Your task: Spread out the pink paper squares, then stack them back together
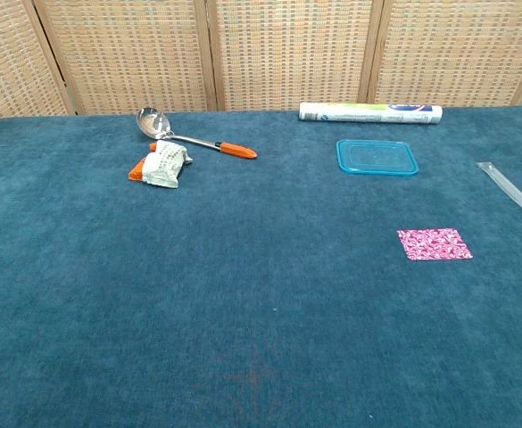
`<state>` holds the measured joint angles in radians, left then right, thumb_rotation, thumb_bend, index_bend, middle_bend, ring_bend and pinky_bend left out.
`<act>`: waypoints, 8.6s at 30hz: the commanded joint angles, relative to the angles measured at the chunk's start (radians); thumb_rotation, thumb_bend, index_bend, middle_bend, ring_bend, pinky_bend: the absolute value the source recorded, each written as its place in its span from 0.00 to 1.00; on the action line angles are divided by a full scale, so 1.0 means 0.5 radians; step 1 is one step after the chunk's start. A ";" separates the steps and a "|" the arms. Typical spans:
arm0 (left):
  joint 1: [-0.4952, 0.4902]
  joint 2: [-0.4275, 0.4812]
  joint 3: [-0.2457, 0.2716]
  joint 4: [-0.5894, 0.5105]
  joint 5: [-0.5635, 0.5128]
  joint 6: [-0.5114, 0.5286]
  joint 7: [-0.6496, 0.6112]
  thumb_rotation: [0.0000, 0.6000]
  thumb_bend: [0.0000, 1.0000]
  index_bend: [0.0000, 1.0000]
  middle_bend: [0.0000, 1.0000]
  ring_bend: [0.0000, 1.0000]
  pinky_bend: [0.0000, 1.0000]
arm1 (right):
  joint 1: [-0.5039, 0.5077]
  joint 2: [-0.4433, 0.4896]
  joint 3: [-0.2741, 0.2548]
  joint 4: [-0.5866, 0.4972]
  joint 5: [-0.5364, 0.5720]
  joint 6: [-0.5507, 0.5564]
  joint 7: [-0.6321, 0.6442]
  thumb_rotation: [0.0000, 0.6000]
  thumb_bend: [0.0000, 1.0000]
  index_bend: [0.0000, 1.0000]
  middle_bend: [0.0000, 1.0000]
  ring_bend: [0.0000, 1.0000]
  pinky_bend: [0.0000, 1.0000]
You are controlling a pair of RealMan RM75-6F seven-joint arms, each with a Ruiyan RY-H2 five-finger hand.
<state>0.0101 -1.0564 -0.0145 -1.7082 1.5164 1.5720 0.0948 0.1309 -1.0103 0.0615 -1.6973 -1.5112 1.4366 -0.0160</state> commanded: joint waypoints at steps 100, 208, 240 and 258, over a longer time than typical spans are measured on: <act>-0.278 0.164 -0.118 -0.238 -0.153 -0.278 0.135 1.00 0.13 0.20 0.00 0.00 0.00 | 0.973 -0.434 -0.005 0.389 0.145 -1.170 0.373 0.82 0.00 0.21 0.13 0.00 0.00; -0.266 0.138 -0.081 -0.194 -0.164 -0.262 0.108 1.00 0.13 0.20 0.00 0.00 0.00 | 1.028 -0.498 -0.244 0.334 0.349 -1.475 -0.161 0.73 0.00 0.22 0.10 0.00 0.00; -0.266 0.132 -0.079 -0.182 -0.157 -0.262 0.096 1.00 0.13 0.20 0.00 0.00 0.00 | 1.049 -0.375 -0.166 0.183 0.335 -1.382 -0.223 0.75 0.00 0.22 0.10 0.00 0.00; -0.251 0.139 -0.072 -0.182 -0.157 -0.250 0.091 1.00 0.13 0.20 0.00 0.00 0.00 | 1.140 -0.477 -0.136 0.424 0.467 -1.542 -0.240 0.76 0.00 0.22 0.10 0.00 0.00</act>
<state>-0.1152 -0.9869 -0.0506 -1.7993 1.4381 1.4471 0.1403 0.7003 -1.2476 -0.0057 -1.4868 -1.2783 0.6664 -0.1358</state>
